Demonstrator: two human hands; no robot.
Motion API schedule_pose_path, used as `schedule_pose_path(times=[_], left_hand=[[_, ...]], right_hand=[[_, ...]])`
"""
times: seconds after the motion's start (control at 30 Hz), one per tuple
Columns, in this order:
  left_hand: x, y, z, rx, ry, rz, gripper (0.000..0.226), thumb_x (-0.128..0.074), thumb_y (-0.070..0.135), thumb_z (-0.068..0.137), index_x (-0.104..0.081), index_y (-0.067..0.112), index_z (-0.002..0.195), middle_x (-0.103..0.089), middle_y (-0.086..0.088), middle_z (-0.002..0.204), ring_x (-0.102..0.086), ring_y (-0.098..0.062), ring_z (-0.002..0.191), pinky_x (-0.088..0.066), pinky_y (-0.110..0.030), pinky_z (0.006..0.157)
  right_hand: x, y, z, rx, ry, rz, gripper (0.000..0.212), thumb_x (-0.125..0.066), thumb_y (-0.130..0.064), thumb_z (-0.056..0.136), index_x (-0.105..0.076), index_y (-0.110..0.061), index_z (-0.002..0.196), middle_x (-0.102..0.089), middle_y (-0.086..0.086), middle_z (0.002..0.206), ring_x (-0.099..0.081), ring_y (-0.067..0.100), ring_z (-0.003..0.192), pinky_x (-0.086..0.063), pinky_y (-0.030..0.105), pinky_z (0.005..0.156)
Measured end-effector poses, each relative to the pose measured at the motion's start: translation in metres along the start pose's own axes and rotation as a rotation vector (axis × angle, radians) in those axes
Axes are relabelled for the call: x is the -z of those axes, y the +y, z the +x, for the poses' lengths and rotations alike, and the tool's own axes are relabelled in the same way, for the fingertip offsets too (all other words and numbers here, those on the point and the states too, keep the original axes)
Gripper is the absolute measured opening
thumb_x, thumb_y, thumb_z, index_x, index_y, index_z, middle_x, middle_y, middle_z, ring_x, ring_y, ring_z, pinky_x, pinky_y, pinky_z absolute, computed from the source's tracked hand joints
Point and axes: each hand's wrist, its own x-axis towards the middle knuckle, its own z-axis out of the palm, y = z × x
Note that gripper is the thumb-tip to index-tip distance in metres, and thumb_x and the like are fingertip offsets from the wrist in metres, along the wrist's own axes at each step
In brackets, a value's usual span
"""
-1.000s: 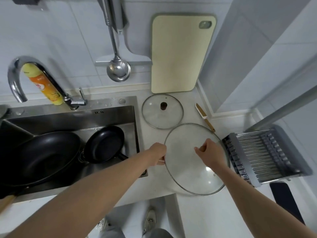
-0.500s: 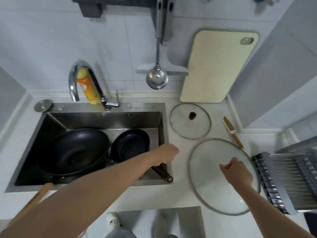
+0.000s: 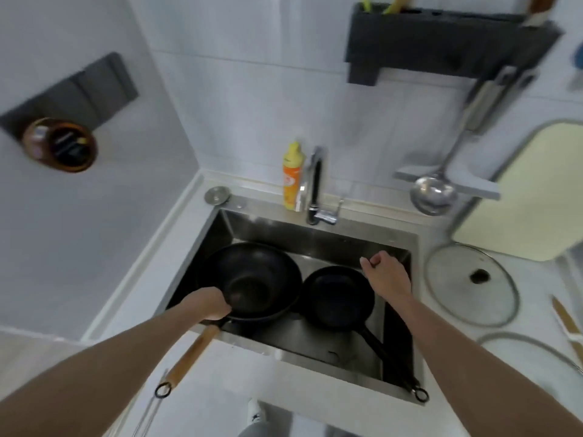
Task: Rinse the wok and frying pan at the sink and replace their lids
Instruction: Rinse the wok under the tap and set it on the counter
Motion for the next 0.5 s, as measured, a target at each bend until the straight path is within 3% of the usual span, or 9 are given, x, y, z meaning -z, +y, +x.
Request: schedule_pose_path(times=[0.13, 0.2, 0.37, 0.5], left_hand=[[-0.014, -0.017, -0.028, 0.106, -0.126, -0.078, 0.043, -0.049, 0.034, 0.096, -0.054, 0.014, 0.133, -0.059, -0.009, 0.132, -0.058, -0.023, 0.109, -0.046, -0.027, 0.088], [-0.028, -0.012, -0.025, 0.144, -0.136, -0.138, 0.037, -0.050, 0.026, 0.096, -0.057, 0.009, 0.128, -0.061, -0.011, 0.129, -0.059, -0.024, 0.107, -0.046, -0.029, 0.084], [-0.061, -0.009, -0.022, 0.214, -0.119, -0.131, 0.042, -0.042, 0.014, 0.092, -0.060, 0.021, 0.129, -0.059, -0.003, 0.130, -0.058, -0.026, 0.118, -0.050, -0.035, 0.094], [-0.044, 0.035, -0.033, 0.222, -0.046, -0.173, 0.027, -0.049, 0.030, 0.090, -0.060, 0.015, 0.110, -0.064, -0.005, 0.111, -0.062, -0.026, 0.102, -0.048, -0.034, 0.081]], right_hand=[[-0.030, -0.054, 0.036, 0.126, -0.080, -0.007, 0.043, -0.052, -0.055, 0.093, -0.064, -0.017, 0.111, -0.067, 0.006, 0.106, -0.064, 0.028, 0.099, -0.050, 0.037, 0.079], [-0.039, -0.068, 0.051, 0.162, -0.128, -0.017, 0.044, -0.053, -0.053, 0.095, -0.063, -0.015, 0.114, -0.067, 0.008, 0.109, -0.063, 0.030, 0.103, -0.048, 0.037, 0.083], [-0.060, -0.078, 0.064, 0.286, -0.232, -0.020, 0.041, -0.057, -0.047, 0.095, -0.060, -0.011, 0.114, -0.065, 0.011, 0.110, -0.062, 0.032, 0.101, -0.043, 0.035, 0.077], [-0.063, -0.083, 0.079, 0.372, -0.265, -0.004, 0.040, -0.059, -0.046, 0.093, -0.060, -0.011, 0.113, -0.064, 0.010, 0.108, -0.062, 0.031, 0.099, -0.049, 0.039, 0.082]])
